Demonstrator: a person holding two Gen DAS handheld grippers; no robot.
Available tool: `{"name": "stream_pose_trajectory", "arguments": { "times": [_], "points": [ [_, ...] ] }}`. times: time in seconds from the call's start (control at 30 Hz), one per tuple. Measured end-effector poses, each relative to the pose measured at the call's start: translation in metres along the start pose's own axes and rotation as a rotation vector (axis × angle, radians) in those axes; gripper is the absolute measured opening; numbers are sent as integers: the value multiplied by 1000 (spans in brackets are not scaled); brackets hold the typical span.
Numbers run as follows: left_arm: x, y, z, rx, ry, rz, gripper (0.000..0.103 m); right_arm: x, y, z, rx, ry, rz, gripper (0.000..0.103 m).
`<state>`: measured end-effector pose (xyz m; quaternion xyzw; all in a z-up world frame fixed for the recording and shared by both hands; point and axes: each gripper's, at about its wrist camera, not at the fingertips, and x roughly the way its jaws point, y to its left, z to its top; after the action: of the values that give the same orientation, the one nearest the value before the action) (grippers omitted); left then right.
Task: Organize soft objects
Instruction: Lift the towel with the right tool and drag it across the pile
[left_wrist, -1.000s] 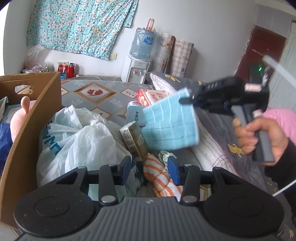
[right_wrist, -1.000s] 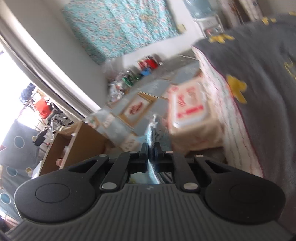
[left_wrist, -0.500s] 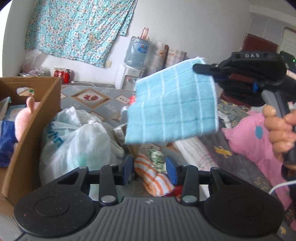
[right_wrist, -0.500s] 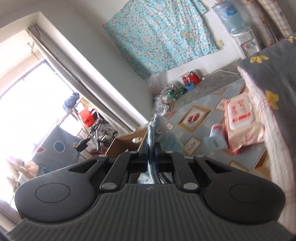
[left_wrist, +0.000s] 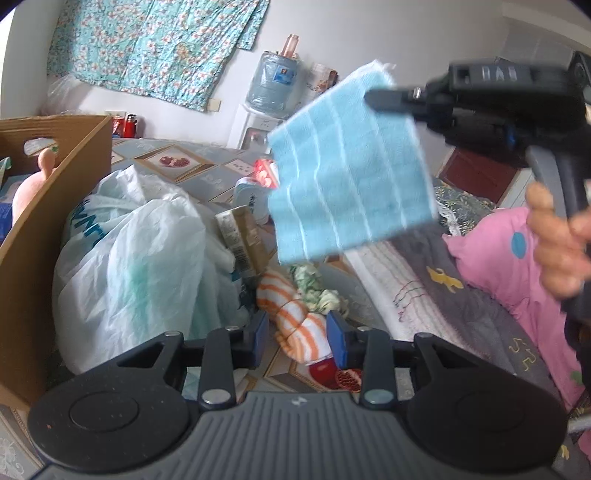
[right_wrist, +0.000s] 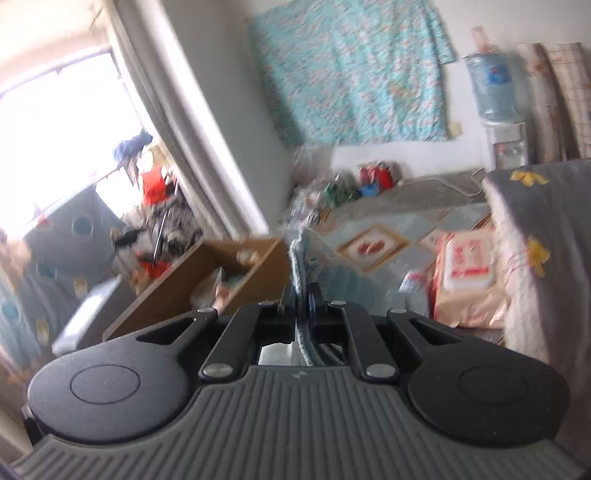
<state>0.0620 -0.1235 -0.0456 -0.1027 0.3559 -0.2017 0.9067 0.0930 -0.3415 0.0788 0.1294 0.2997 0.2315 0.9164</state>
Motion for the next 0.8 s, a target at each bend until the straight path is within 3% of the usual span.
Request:
{"name": "stream_pose_trajectory", "arguments": {
  "times": [0.13, 0.47, 0.6, 0.8],
  "points": [
    [2, 5, -7, 6, 27, 6, 35, 25, -6, -45, 111, 124, 94, 5],
    [14, 9, -21, -15, 122, -60, 35, 11, -70, -115, 580, 133, 173, 5],
    [18, 18, -26, -71, 152, -113, 42, 5, -92, -147, 740, 141, 132, 5],
    [35, 29, -31, -197, 210, -186, 45, -5, -105, -179, 848, 167, 28, 6]
  ]
}}
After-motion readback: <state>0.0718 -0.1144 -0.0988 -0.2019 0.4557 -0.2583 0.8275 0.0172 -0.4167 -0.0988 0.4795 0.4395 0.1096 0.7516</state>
